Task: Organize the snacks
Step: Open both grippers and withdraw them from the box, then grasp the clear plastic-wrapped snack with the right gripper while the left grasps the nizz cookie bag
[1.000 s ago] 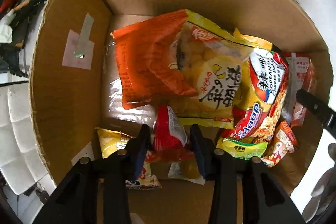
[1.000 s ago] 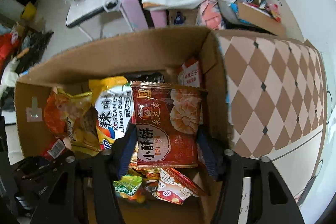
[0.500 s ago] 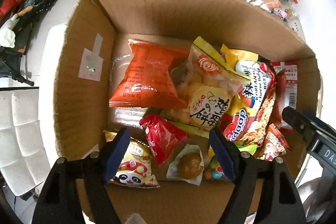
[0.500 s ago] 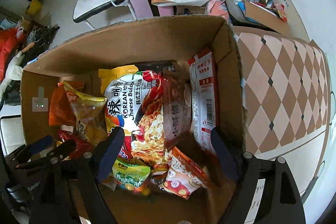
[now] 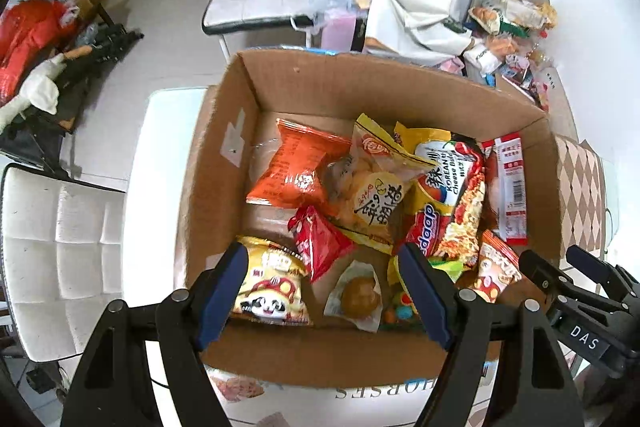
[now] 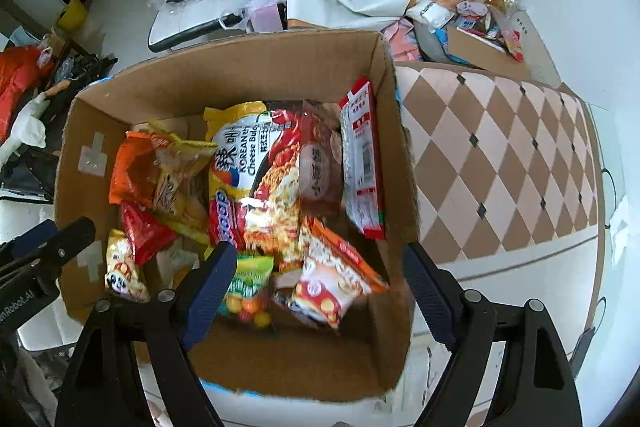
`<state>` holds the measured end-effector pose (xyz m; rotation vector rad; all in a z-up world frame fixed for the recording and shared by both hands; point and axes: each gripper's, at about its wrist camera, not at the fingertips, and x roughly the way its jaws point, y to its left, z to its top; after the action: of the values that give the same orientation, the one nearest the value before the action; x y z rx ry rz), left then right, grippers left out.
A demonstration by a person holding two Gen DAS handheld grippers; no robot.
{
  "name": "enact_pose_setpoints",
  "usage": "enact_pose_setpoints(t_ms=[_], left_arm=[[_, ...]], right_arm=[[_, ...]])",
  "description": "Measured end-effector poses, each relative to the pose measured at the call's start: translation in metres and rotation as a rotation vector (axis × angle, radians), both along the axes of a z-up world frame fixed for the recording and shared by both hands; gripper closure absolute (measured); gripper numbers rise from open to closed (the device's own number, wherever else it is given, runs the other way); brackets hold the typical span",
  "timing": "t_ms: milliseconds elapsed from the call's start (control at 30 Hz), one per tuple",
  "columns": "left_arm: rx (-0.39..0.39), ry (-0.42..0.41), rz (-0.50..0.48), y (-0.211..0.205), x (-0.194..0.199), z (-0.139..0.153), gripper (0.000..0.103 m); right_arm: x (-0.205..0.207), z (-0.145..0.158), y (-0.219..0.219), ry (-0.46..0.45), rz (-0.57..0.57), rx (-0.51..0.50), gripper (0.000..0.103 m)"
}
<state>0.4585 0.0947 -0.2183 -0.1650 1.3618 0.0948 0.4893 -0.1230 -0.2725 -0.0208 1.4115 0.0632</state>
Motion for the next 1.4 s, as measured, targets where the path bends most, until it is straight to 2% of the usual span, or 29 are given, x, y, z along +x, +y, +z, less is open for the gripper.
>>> enact_pose_setpoints(t_ms=[300,633,900,1033,1067,1100,1133,1167,1200,1400], left_arm=[[0.056,-0.116,0.017,-0.011,-0.043,0.036,0.027],[0.127,-0.244,-0.002,-0.025,-0.092,0.084,0.027],[0.117,-0.315,0.004,-0.033,-0.122,0.118,0.027],[0.103,-0.33,0.006,-0.038,-0.13,0.126,0.027],[0.098,-0.328,0.004,-0.04,-0.132,0.126,0.027],[0.096,-0.325,0.001,-0.041,-0.133,0.125,0.025],[0.092,-0.316,-0.004,-0.043,-0.134,0.121,0.019],[0.087,-0.31,-0.006,-0.043,-0.135,0.118,0.006],[0.089,-0.302,-0.004,-0.043,-0.135,0.113,0.001],[0.06,-0.196,0.027,-0.04,-0.138,0.065,0.001]], right_arm=[[-0.048,0.046,-0.001,-0.116,0.024,-0.032,0.016],[-0.107,0.097,-0.002,-0.201,0.027,0.025,0.016],[-0.142,0.139,-0.005,-0.284,0.033,0.045,0.016],[-0.155,0.154,-0.007,-0.306,0.041,0.064,0.016],[-0.157,0.155,-0.008,-0.304,0.042,0.071,0.016],[-0.16,0.154,-0.01,-0.295,0.039,0.087,0.011],[-0.162,0.153,-0.012,-0.287,0.033,0.103,0.004],[-0.164,0.149,-0.017,-0.274,0.021,0.134,0.004],[-0.165,0.145,-0.021,-0.264,0.01,0.146,0.004],[-0.168,0.096,-0.063,-0.157,-0.109,0.165,0.004]])
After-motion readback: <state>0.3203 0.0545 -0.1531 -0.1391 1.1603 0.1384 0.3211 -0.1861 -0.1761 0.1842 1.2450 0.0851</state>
